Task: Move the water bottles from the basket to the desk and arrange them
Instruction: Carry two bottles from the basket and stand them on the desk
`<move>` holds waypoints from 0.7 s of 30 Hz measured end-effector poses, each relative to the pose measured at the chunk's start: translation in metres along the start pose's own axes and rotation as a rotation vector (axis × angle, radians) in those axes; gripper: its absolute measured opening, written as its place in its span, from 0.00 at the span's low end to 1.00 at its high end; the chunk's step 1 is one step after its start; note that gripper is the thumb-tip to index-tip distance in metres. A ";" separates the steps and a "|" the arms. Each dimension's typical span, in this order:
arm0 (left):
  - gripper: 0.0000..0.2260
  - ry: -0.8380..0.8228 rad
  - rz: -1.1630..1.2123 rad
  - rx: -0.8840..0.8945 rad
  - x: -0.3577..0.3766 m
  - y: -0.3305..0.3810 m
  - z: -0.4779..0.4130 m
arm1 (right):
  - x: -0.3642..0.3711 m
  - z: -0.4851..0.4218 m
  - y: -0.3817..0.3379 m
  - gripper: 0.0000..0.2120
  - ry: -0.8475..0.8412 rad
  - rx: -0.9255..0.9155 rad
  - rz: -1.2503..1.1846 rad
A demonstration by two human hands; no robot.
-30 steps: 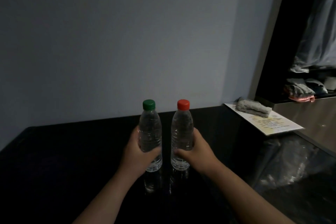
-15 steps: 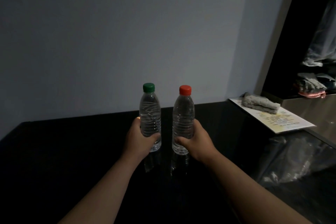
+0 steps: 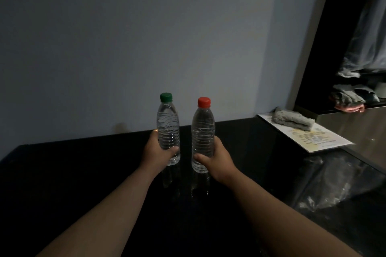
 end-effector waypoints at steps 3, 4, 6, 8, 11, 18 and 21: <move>0.25 -0.019 -0.038 -0.053 -0.001 0.001 0.004 | 0.004 0.001 0.001 0.25 0.005 0.049 -0.003; 0.29 -0.015 -0.044 -0.066 -0.003 0.001 0.008 | 0.005 0.002 0.003 0.25 0.007 0.075 -0.003; 0.33 -0.009 -0.066 -0.104 -0.009 0.000 0.022 | 0.004 0.008 0.009 0.26 0.018 0.115 0.003; 0.20 -0.039 -0.033 -0.065 -0.014 0.010 0.042 | -0.001 0.020 0.015 0.27 0.036 0.136 0.047; 0.07 -0.126 -0.033 0.014 -0.017 0.024 0.076 | -0.014 0.047 0.025 0.32 0.094 0.134 0.261; 0.17 -0.513 -0.456 0.092 -0.011 0.030 0.168 | -0.010 0.113 0.041 0.16 -0.033 -0.097 0.754; 0.26 -0.627 -0.622 0.089 -0.008 0.030 0.196 | -0.013 0.134 0.056 0.20 -0.056 -0.093 0.850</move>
Point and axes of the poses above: each hand's wrist, its own z-axis away from the middle knuckle, its own x-axis out of the palm, y = z × x, the point moved 9 cm from there along -z, towards the middle knuckle, and after that the axes turned 12 degrees about x, right-handed, at the moved point
